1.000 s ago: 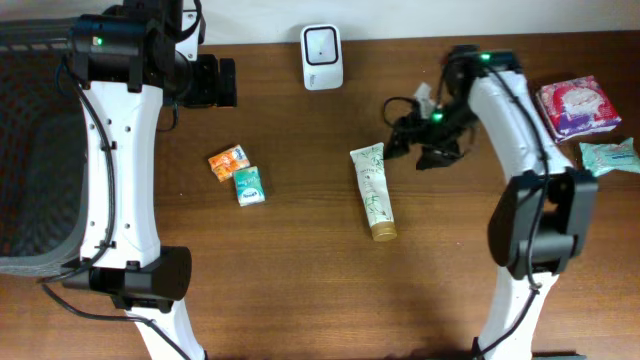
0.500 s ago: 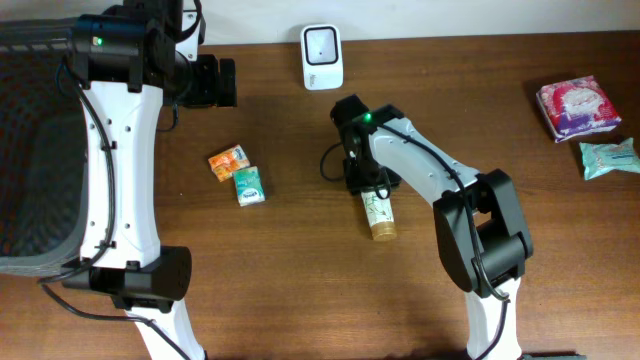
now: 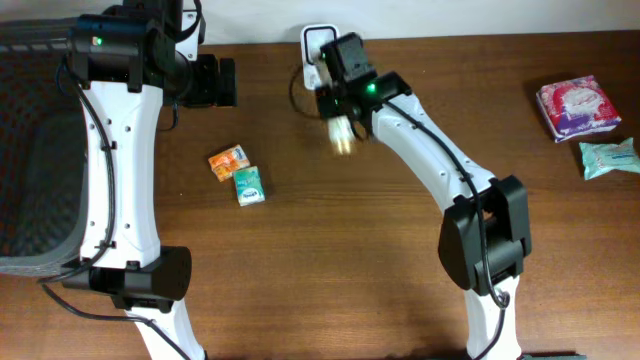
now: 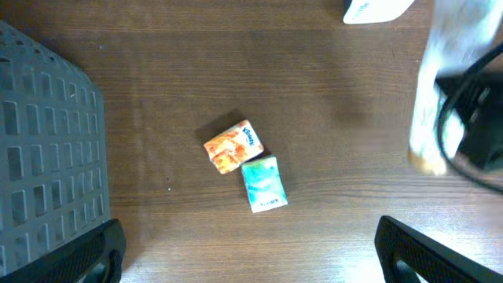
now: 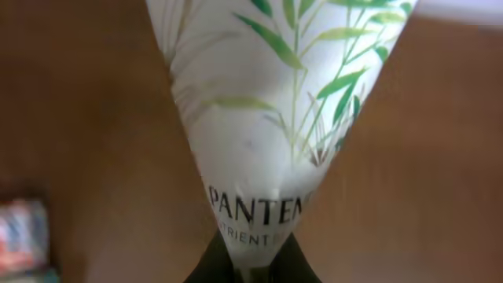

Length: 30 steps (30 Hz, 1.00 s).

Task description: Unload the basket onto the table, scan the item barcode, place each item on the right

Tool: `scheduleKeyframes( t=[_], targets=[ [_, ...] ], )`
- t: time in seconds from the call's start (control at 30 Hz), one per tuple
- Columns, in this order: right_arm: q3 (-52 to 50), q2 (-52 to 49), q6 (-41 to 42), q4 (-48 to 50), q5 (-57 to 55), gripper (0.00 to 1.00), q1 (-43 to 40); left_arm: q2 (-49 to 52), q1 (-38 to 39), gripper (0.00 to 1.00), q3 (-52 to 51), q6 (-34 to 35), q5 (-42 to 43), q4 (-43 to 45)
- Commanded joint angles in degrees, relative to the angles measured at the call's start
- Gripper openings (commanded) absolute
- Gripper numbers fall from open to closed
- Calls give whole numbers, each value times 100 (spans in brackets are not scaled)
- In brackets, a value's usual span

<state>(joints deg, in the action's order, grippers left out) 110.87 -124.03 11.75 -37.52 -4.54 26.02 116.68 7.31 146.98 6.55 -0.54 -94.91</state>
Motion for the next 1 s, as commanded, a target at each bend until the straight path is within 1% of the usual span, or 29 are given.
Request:
scheduleKeyframes(
  t=[0.0,0.13,0.23,0.3,0.33,0.4,0.43,0.5,0.57,0.6,0.63,0.67,0.77,0.87,0.93,0.97],
  targets=[
    [144,-15,-146,1182,-4,4,-26,-2,-20,99,7,28,-35,4],
    [144,-466,-4,2894,195,4,-219,-2,-20,99,7,28,-35,4],
    [144,-664,391,3716,280,4,-367,-2,-20,99,7,28,-35,4],
    [144,-745,745,4061,238,4,-474,-2,-20,99,7,28,-35,4],
    [144,-796,981,4205,240,4,-540,-2,-20,99,7,28,-35,4],
    [144,-857,1781,4295,291,4,-675,-2,-20,99,7,28,-35,4],
    [144,-857,1954,4332,428,4,-706,-2,-20,99,7,28,-35,4],
    [144,-857,2406,4642,1080,4,-791,-2,-20,99,7,28,-35,4],
    [144,-857,3241,4677,1163,4,-861,-2,-20,99,7,28,-35,4],
    [144,-857,3950,4629,1169,4,-901,-2,-20,99,7,28,-35,4],
    [144,-857,4194,4638,1266,4,-922,-2,-20,99,7,28,-35,4],
    [149,-844,4111,4658,1344,4,-929,-2,-20,99,7,28,-35,4],
    [155,-658,3484,4557,1335,4,-1047,-2,-20,99,7,28,-35,4],
    [155,-131,3001,3635,1294,4,-1611,-2,-20,99,7,28,-35,4],
    [155,164,2350,3027,1357,4,-2074,-2,-20,99,7,28,-35,4],
    [155,332,1773,2581,1423,4,-2358,-2,-20,99,7,28,-35,4]
  ],
)
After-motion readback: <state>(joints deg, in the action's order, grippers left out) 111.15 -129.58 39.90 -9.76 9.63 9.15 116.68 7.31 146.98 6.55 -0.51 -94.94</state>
